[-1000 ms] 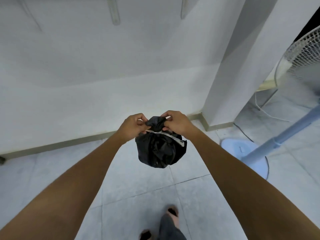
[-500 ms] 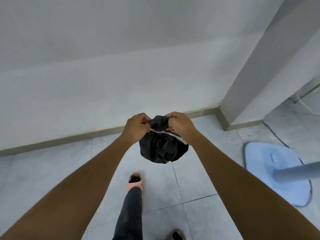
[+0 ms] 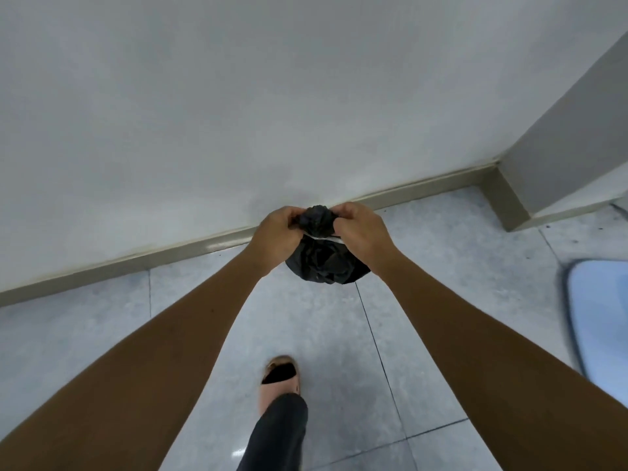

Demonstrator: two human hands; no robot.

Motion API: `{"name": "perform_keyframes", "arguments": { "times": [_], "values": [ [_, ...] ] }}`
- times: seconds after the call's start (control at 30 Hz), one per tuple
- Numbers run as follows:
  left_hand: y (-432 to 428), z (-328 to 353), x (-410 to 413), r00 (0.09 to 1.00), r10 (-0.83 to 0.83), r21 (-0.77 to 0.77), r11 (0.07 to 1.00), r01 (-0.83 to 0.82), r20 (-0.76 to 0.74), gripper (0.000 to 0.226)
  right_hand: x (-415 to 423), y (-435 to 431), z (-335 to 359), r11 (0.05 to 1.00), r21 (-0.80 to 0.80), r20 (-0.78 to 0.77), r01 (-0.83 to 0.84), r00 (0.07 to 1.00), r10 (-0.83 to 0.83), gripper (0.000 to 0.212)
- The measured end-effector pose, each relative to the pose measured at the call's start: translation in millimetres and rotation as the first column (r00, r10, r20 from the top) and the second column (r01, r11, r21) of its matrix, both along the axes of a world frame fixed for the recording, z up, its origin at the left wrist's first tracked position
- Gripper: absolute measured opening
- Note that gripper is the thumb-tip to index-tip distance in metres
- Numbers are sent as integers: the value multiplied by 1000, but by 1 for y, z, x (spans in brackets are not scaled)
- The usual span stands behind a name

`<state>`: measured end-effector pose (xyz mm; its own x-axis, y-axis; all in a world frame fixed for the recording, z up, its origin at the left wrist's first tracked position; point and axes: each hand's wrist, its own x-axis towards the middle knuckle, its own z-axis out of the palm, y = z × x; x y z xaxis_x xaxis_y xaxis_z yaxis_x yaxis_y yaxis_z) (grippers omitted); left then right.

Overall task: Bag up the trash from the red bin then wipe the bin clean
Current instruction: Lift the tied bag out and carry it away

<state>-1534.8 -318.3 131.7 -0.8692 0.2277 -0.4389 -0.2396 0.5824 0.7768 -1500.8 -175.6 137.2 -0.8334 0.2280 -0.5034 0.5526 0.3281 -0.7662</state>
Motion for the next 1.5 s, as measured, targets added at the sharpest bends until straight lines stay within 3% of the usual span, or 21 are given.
{"name": "perform_keyframes", "arguments": {
  "times": [0.13, 0.23, 0.4, 0.47, 0.57, 0.67, 0.77, 0.93, 1.07, 1.13, 1.33, 1.5],
  "values": [
    [0, -47, -18, 1000, -16, 20, 1000, 16, -15, 34, -16, -10, -47, 999, 32, 13, -33, 999, 32, 43],
    [-4, -70, -17, 997, -77, -30, 997, 76, -30, 31, -12, -15, -71, 998, -57, 65, -8, 998, 12, 45],
    [-14, -73, -14, 999, -37, -58, 998, 35, -26, 36, -15, -16, -72, 998, -54, 120, -23, 992, 30, 52],
    [-19, -61, -9, 996, -69, -119, 991, 61, -64, 40, -16, -15, -58, 998, 28, 121, -63, 991, 59, 53],
    [-27, -35, 4, 968, -222, -338, 926, 171, -118, 50, -10, -13, -27, 926, 294, 125, -236, 970, 208, 46],
    [-37, 11, 21, 869, -476, -682, 681, 266, -135, 57, 2, -11, 24, 709, 536, 211, -458, 886, 413, 56],
    [-38, 77, 34, 787, -603, -812, 520, 264, -130, 59, 21, -5, 90, 554, 654, 257, -515, 840, 478, 59],
    [-32, 247, 78, 748, -620, -840, 517, 163, -236, 59, 80, 2, 248, 486, 735, 217, -473, 842, 493, 58],
    [-22, 372, 136, 699, -634, -812, 570, 131, -332, 57, 131, 4, 371, 495, 782, 126, -379, 874, 470, 57],
    [-16, 421, 173, 671, -665, -822, 551, 144, -328, 58, 165, 1, 420, 503, 788, 105, -355, 883, 457, 57],
    [-10, 506, 243, 575, -741, -815, 542, 207, -346, 55, 262, -6, 495, 483, 824, 104, -296, 917, 384, 55],
    [-28, 527, 270, 474, -829, -846, 459, 270, -299, 53, 332, -25, 520, 565, 808, 41, -166, 973, 227, 49]
  ]
}}
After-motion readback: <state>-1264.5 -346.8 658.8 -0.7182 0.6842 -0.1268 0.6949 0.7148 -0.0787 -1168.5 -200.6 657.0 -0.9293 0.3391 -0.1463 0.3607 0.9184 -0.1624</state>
